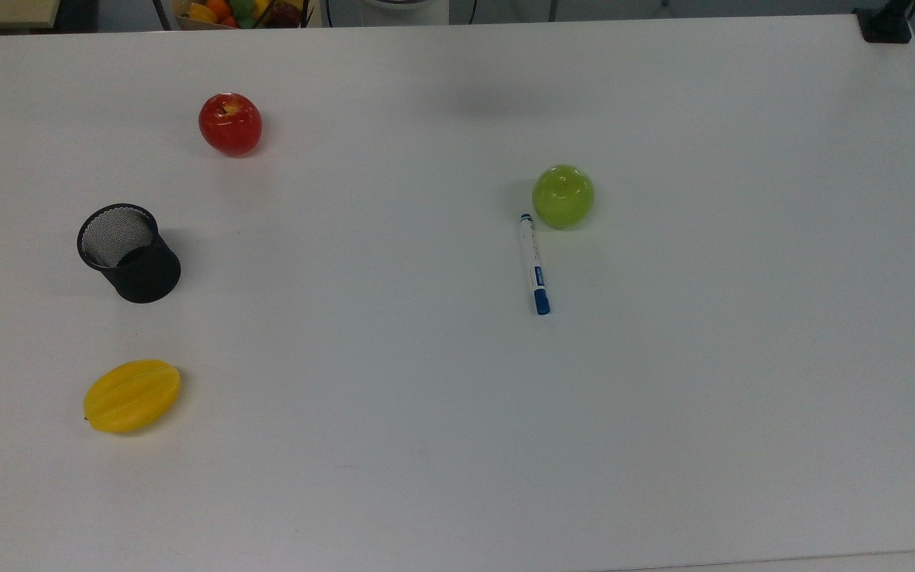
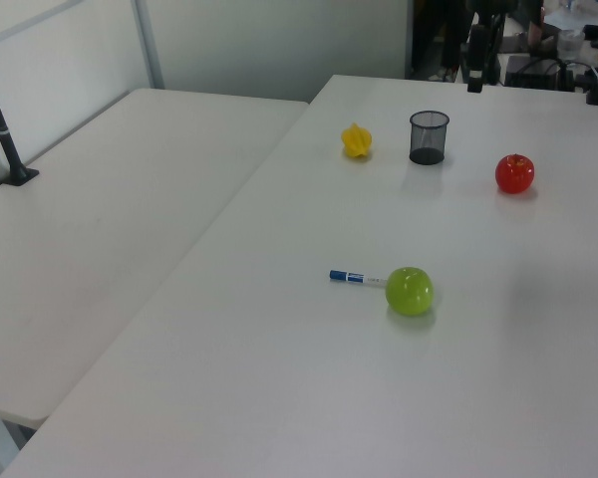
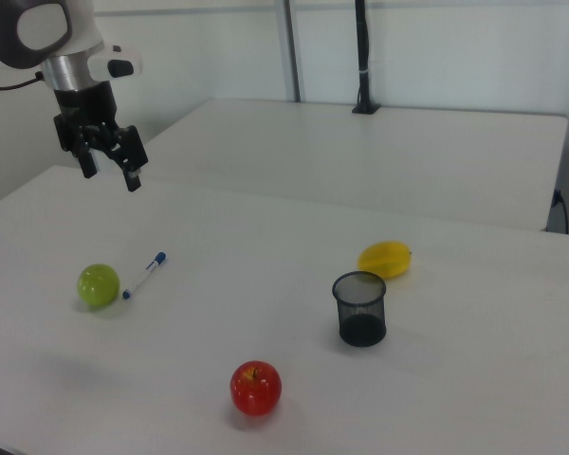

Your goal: Take marker pen

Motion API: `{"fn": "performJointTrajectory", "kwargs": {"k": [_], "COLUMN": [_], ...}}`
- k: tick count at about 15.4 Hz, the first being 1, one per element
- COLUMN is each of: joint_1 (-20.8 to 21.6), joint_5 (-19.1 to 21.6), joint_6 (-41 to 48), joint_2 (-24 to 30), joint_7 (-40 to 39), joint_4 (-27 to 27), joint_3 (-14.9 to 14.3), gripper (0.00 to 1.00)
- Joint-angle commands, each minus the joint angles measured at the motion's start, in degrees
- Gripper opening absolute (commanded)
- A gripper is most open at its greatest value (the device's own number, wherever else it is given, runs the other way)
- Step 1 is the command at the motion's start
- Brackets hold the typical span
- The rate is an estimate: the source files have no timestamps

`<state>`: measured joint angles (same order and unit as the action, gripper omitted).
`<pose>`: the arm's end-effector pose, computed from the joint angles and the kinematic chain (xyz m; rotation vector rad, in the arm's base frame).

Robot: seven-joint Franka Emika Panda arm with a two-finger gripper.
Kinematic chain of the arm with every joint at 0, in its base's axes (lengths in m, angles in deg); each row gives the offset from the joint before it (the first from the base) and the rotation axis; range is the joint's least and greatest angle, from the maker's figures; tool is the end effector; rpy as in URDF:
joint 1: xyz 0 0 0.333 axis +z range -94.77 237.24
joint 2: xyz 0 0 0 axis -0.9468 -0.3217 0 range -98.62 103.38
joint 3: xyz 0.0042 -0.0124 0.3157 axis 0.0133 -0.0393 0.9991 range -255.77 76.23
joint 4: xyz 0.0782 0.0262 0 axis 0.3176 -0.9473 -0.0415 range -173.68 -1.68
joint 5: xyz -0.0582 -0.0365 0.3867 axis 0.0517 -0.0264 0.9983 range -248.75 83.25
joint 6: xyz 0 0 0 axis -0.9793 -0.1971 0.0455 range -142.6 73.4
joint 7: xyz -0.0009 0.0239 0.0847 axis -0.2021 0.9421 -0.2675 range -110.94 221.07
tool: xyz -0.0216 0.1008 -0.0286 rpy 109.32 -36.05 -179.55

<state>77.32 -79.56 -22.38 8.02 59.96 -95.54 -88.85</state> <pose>0.5259 0.0705 0.6202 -3.0822 -0.0514 -0.0599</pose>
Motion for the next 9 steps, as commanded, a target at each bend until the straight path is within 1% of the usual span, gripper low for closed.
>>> {"fn": "performJointTrajectory", "kwargs": {"k": [1, 2, 3, 5, 6, 7, 8, 9], "joint_1": [-1.8, -1.3, 0.0, 5.7, 7.3, 7.3, 6.4, 3.1], "joint_5": [1.9, 2.7, 3.1, 3.3, 3.2, 3.2, 2.9, 3.0], "joint_6": [-6.0, -6.4, -6.6, -5.8, -5.7, -5.8, -5.7, -4.9], "joint_2": [0.4, 0.3, -0.4, -2.3, -2.4, -3.0, -4.7, -6.0], "joint_7": [-5.4, -7.9, -9.4, -9.8, -9.4, -9.2, -9.0, -8.9], "joint_4": [-1.7, -1.5, -1.0, 1.8, 1.9, 2.1, 3.3, 5.9], "joint_3": [-0.7, -2.2, -4.4, -9.9, -11.1, -11.1, -10.6, -8.2], "gripper": [1.0, 1.0, 1.0, 1.0, 1.0, 1.0, 1.0, 1.0]}}
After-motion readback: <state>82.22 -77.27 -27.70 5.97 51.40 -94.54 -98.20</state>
